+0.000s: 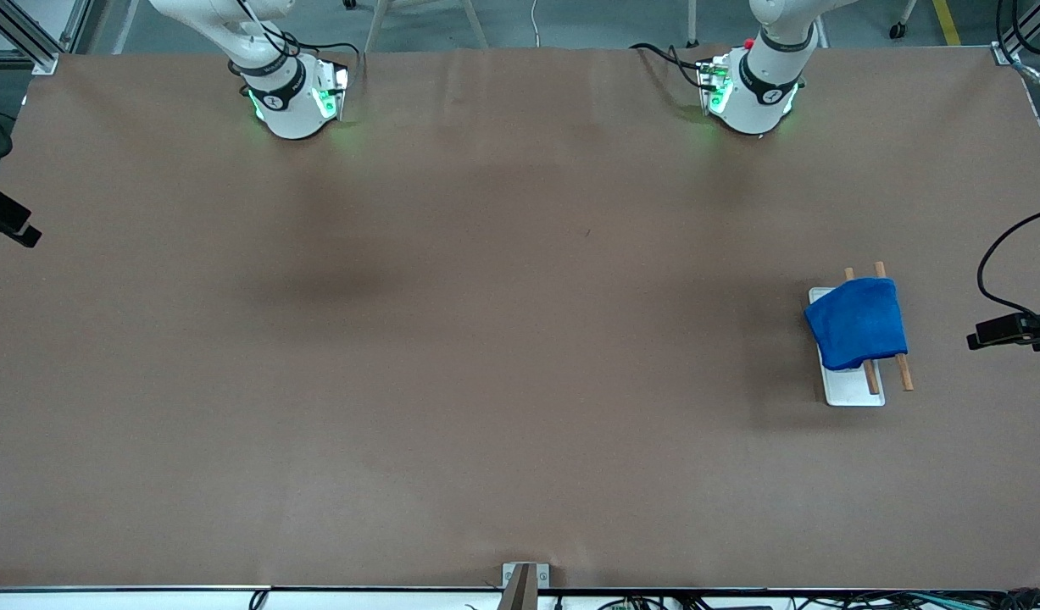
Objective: Right arm passes towel to left arm to hang
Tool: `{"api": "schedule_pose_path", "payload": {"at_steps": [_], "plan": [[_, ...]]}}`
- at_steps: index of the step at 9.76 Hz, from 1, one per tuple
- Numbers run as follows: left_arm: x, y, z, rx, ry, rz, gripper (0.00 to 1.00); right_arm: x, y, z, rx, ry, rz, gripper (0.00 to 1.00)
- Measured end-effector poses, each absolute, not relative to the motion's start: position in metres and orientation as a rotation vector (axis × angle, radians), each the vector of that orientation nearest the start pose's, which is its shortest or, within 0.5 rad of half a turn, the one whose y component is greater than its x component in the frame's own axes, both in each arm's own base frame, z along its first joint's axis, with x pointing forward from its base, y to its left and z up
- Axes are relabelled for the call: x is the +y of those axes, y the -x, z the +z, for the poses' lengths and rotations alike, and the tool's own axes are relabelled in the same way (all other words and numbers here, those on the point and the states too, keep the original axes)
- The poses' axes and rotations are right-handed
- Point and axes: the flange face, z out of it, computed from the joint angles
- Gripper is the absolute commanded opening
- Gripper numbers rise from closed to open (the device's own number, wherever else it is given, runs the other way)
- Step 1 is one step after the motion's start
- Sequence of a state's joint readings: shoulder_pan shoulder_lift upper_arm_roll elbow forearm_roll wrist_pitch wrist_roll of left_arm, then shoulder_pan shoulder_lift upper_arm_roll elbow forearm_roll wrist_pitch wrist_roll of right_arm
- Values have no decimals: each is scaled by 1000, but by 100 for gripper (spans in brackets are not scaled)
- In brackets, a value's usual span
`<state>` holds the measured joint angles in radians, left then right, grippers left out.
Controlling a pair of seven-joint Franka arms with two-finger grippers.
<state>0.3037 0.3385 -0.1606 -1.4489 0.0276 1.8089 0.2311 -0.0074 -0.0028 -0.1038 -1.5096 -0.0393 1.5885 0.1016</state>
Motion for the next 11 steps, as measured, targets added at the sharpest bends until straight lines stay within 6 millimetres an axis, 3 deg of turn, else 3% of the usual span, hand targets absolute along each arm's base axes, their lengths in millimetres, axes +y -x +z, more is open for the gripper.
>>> {"api": "schedule_pose_path", "payload": {"at_steps": [2,5,6,9,11], "plan": [[49,-635,549,244,3126,-120,100,-68,-552,657,346,3160,-130,100],[-10,-594,603,252,3113,-123,100,-78,-551,657,368,3159,-142,100],[-19,-583,619,240,3114,-133,100,-79,-551,657,364,3160,-141,100],[-20,-545,657,123,3162,-91,100,-73,-552,657,346,3161,-141,100],[-26,-528,669,70,3165,-47,100,-74,-552,657,346,3161,-141,100]]}}
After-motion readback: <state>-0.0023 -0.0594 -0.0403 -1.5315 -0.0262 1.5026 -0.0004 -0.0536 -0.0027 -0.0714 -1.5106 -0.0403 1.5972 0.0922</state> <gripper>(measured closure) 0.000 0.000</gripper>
